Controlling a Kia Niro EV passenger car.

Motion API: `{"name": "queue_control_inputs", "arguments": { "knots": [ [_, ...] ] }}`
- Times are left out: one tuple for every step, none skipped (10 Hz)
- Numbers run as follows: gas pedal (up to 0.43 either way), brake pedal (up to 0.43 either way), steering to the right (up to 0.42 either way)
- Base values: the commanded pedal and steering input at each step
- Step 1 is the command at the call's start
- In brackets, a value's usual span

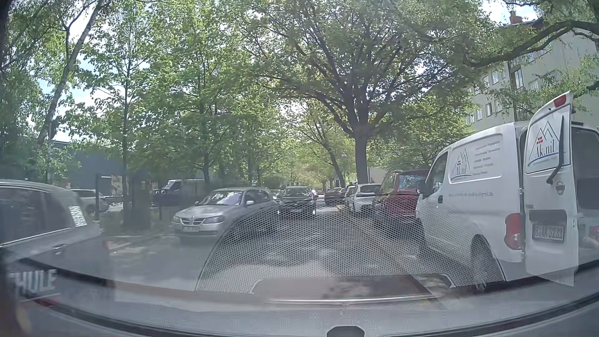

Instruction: Follow the waypoints while adhering to traffic rules and regulations

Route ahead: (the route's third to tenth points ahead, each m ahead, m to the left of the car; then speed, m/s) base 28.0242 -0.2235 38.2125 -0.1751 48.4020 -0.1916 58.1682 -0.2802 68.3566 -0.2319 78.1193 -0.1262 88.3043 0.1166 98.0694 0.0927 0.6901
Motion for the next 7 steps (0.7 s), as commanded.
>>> {"name": "queue_control_inputs", "arguments": {
  "knots": [
    [0.0, 0.024, -0.005],
    [0.0, 0.024, -0.004],
    [0.0, 0.049, -0.005],
    [0.0, 0.073, -0.004],
    [0.0, 0.122, -0.004],
    [0.0, 0.152, -0.005],
    [0.0, 0.189, -0.005]
  ]
}}
